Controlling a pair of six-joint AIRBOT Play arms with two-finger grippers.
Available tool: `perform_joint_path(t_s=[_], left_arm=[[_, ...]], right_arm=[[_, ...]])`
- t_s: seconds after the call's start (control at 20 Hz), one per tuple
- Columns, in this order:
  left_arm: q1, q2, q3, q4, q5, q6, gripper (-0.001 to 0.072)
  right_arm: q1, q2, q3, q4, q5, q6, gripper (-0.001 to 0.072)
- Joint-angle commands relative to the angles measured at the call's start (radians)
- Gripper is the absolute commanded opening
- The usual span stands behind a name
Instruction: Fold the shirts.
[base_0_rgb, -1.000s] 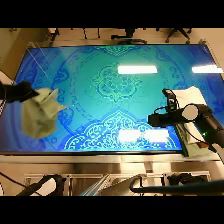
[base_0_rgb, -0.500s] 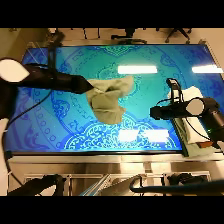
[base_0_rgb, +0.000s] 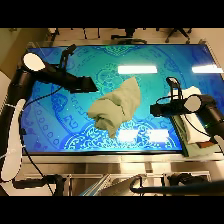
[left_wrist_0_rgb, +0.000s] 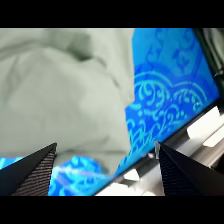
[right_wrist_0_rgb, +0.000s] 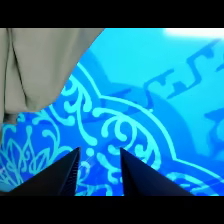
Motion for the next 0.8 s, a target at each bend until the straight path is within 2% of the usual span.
perform_joint_path(t_s=[0.0,0.15,0.25,0.4,0.45,0.55,0.75], left_arm=[[0.061,0.045,-0.146,0.000,-0.137,-0.015,0.0703],[0.031,0.164,-0.488,-0.001,-0.015,-0.003,0.0704],[-0.016,0.233,-0.706,-0.014,0.159,0.000,0.0704],[-0.130,0.270,-0.941,-0.243,0.459,0.075,0.0703],[-0.178,0.262,-0.985,-0.333,0.551,0.110,0.0703],[-0.263,0.215,-1.004,-0.458,0.654,0.174,0.0704],[-0.359,0.076,-0.903,-0.490,0.729,0.198,0.0703]], right_arm=[[-0.072,-0.067,0.028,0.073,-0.006,-0.058,0.0396],[-0.135,-0.172,0.034,0.237,-0.030,-0.202,0.0397],[-0.146,-0.257,0.034,0.339,-0.070,-0.304,0.0397],[-0.140,-0.397,0.035,0.508,-0.119,-0.450,0.0398],[-0.138,-0.442,0.035,0.582,-0.134,-0.512,0.0398],[-0.132,-0.522,0.063,0.700,-0.138,-0.616,0.0398],[-0.107,-0.651,0.208,0.711,-0.139,-0.631,0.0398]])
